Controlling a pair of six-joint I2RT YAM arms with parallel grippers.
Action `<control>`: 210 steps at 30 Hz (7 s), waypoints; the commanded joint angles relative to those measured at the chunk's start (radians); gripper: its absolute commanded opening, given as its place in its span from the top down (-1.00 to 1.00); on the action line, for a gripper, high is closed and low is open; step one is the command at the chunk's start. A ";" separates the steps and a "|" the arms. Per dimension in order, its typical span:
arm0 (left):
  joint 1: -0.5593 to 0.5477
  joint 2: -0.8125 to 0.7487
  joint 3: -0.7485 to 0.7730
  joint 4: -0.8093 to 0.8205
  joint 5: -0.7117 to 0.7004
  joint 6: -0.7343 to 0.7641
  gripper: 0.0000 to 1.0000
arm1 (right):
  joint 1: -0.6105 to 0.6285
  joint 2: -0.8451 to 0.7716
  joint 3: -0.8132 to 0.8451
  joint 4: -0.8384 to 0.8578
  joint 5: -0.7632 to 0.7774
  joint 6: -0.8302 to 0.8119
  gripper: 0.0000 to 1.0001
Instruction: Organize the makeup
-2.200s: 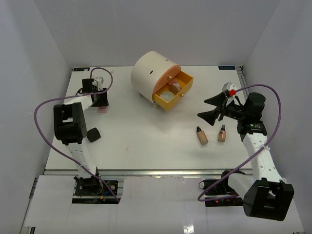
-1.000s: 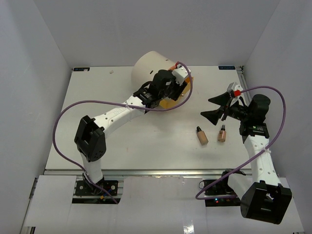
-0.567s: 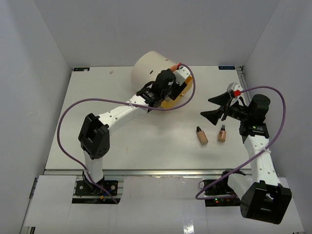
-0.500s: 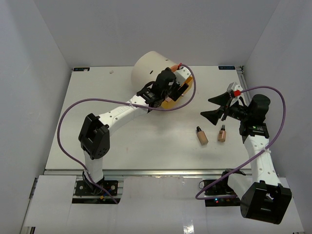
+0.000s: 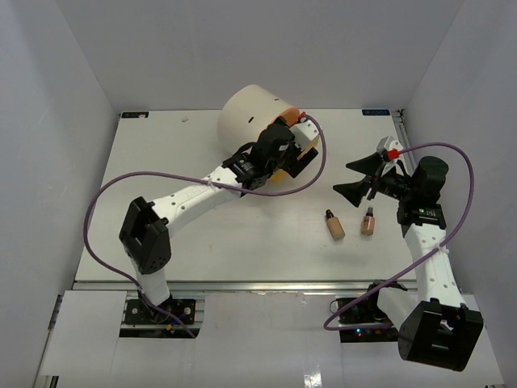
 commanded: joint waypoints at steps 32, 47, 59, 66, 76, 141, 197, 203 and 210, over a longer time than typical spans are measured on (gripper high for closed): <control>0.403 -0.789 -0.752 0.118 0.374 -0.469 -0.96 | 0.397 0.482 0.406 -0.301 0.874 0.036 0.36; 0.744 -0.821 -0.791 -0.287 0.097 -0.813 -0.96 | 0.371 0.294 0.284 -0.305 0.465 -0.083 0.32; 0.914 -0.518 -0.752 -0.498 0.006 -0.996 -0.96 | 0.365 0.178 0.242 -0.316 0.321 -0.116 -0.81; 0.918 -0.429 -0.746 -0.510 -0.080 -0.986 -0.96 | 0.365 0.157 0.217 -0.313 0.279 -0.113 -0.85; 0.923 -0.326 -0.736 -0.507 -0.162 -0.957 -0.96 | 0.365 0.143 0.210 -0.310 0.247 -0.108 -0.85; -0.004 0.137 0.257 -0.171 -0.314 -0.201 -0.92 | 0.062 0.096 0.098 -0.232 0.257 -0.109 -0.87; 0.663 -0.131 -0.119 0.199 0.635 -0.562 -0.96 | 0.388 0.713 0.395 -0.152 0.837 0.462 0.85; 0.670 0.104 0.114 0.146 0.701 -0.540 -0.96 | 0.387 0.717 0.365 -0.095 0.799 0.475 0.85; 0.669 0.249 0.241 0.103 0.756 -0.518 -0.96 | 0.387 0.730 0.353 -0.070 0.808 0.510 0.85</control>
